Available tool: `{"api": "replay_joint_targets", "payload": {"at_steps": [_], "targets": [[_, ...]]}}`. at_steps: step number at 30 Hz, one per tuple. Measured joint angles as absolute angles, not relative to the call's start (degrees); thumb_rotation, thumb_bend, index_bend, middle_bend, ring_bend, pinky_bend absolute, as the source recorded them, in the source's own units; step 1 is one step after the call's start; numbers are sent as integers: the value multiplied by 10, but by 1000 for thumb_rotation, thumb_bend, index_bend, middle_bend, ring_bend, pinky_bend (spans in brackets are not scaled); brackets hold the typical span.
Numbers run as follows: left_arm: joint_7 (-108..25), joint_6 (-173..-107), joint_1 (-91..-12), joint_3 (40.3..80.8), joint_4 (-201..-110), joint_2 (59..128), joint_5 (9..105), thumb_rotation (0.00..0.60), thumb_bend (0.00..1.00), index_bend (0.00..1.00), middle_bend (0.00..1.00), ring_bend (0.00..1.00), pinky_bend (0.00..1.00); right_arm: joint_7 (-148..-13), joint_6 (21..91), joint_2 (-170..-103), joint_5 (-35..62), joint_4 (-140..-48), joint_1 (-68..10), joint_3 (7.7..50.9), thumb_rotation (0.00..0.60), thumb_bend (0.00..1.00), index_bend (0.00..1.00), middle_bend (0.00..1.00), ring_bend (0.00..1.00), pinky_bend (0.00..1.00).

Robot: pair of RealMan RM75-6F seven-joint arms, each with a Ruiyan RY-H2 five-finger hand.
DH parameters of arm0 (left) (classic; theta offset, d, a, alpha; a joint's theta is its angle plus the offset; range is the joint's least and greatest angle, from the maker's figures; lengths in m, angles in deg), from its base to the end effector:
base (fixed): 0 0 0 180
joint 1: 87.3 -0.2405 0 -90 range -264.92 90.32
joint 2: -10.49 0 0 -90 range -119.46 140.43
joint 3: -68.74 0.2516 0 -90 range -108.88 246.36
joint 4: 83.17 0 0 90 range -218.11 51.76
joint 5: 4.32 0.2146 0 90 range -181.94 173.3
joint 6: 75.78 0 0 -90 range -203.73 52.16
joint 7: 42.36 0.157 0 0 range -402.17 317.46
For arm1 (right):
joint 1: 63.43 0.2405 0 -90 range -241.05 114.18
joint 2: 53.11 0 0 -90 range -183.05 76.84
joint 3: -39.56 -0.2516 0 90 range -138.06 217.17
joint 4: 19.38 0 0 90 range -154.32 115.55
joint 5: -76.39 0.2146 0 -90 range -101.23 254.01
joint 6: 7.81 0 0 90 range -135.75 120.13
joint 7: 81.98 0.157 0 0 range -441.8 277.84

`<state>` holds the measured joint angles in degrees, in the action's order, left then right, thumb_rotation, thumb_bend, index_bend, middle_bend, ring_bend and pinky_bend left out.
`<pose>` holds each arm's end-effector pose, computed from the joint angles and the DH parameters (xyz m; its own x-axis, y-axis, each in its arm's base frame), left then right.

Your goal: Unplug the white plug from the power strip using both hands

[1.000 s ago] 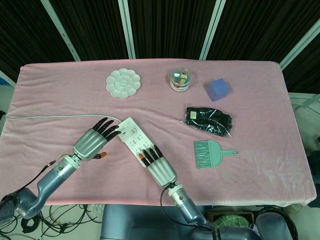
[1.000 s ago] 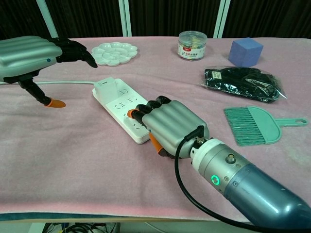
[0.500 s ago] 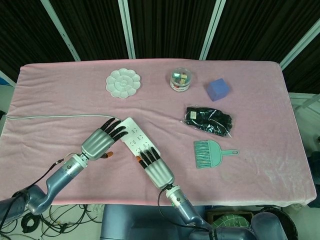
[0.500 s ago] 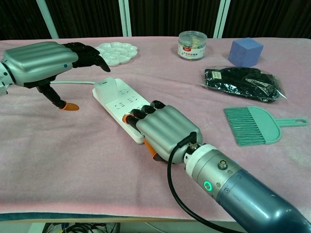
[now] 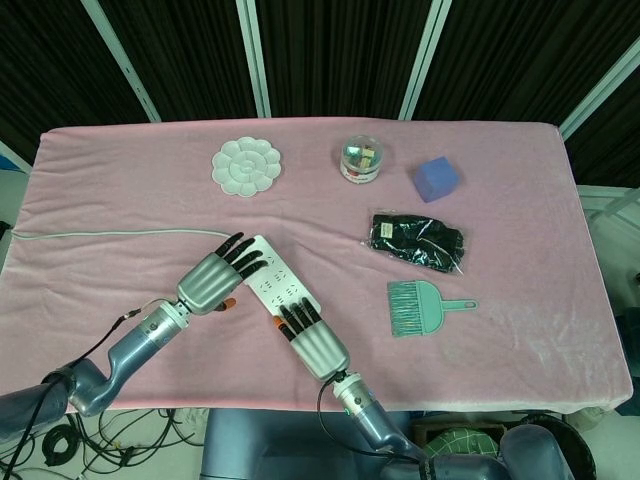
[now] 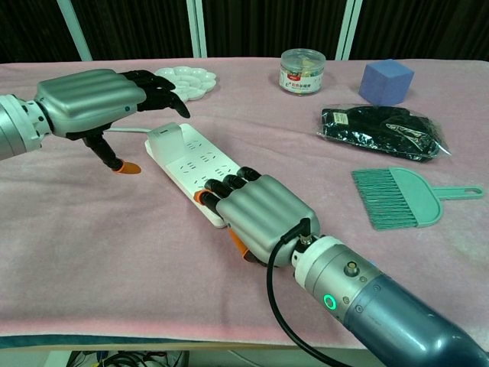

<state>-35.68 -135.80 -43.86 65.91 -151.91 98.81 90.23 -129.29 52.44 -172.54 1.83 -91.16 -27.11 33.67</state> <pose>-0.1557 0.3527 -0.0192 0.6560 -0.0040 0.7548 0.5517 -0.6799 -0.4831 -0.0717 -0.2489 -0.1641 0.6607 -0.1097 0.7426 -0.6488 -0.5810 0.4915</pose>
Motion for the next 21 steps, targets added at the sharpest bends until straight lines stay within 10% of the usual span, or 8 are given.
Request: {"api": "replay_joint_targets", "payload": {"at_steps": [21], "targets": [[-334,-1313,-402,653,-1443,1038,876,600,171,230,207,0,38,-1277,522,-1726,23,-881,-270,333,600,790,158,119,109,84]]}}
